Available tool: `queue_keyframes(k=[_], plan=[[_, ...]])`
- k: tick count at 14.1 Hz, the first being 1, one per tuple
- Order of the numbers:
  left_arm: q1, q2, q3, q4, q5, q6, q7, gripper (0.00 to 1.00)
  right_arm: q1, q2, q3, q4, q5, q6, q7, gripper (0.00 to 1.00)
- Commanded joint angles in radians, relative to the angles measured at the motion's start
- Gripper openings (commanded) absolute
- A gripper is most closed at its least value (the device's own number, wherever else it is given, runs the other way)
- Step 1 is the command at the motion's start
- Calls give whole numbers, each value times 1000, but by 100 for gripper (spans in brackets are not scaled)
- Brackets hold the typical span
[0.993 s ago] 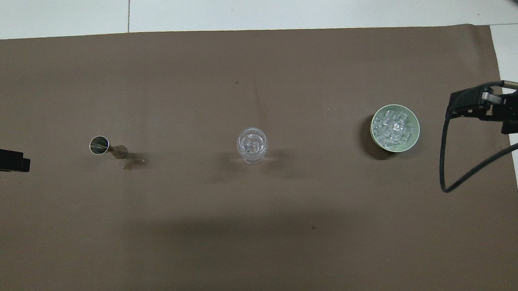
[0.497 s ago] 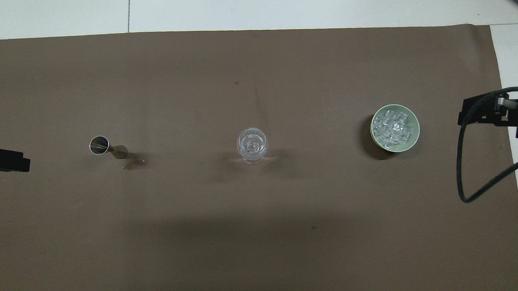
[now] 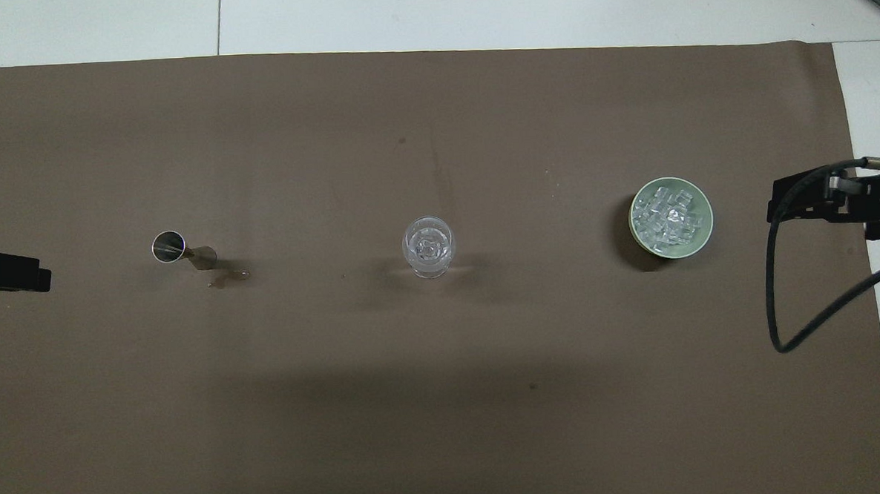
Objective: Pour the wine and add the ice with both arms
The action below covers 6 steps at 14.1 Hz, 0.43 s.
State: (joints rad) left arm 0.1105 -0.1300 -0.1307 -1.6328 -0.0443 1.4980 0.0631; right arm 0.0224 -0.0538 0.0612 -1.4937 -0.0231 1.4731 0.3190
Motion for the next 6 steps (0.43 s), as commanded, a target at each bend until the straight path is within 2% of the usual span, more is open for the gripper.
queue_keyframes(k=[1,6], plan=[[-9,-7,9,7,7,-15,4,100,1,-8,2,-14,6,-2,-28,100],[-9,-7,9,7,7,-13,6,100,1,-11,2,-23,11,4,-26,100]])
